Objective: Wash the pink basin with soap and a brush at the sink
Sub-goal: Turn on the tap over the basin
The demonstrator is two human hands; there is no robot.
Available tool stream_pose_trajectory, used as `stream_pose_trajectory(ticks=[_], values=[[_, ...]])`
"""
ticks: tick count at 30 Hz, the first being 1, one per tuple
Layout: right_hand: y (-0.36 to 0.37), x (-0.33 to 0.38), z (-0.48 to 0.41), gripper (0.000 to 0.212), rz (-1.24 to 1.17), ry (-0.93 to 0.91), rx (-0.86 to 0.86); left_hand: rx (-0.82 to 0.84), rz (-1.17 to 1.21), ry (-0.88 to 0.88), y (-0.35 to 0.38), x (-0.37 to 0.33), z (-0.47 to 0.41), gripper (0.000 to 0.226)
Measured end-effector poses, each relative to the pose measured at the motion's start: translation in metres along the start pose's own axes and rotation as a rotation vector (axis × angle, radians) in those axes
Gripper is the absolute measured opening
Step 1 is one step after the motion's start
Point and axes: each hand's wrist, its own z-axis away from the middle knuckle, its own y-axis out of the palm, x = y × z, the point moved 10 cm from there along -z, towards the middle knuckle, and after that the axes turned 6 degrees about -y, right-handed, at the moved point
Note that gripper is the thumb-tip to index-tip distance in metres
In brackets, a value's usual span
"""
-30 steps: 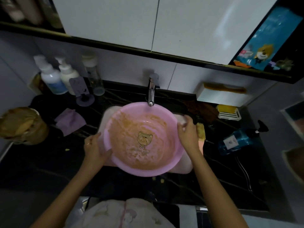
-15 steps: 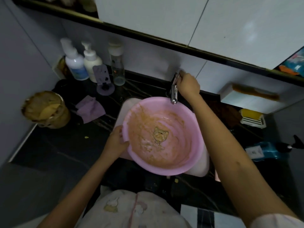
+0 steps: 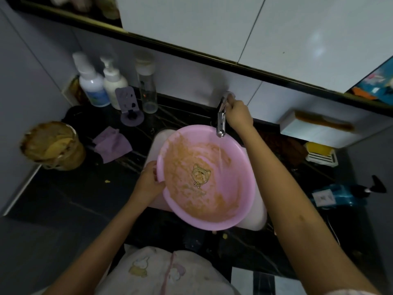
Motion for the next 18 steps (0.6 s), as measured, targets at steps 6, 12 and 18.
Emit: stream_pose_trajectory(ticks=[6, 12, 18], values=[[0.002, 0.002, 0.034, 0.052, -0.272, -0.158, 0.124, 0.056, 0.018, 0.035, 0.003, -0.006, 0.000, 0.058], [-0.010, -0.114, 0.162, 0.050, 0.037, 0.140, -0.236, 0.036, 0.001, -0.009, 0.006, 0.003, -0.004, 0.065], [0.015, -0.214, 0.243, 0.054, 0.388, 0.515, -0.144, -0.009, -0.010, -0.016, 0.012, 0.004, 0.003, 0.063]])
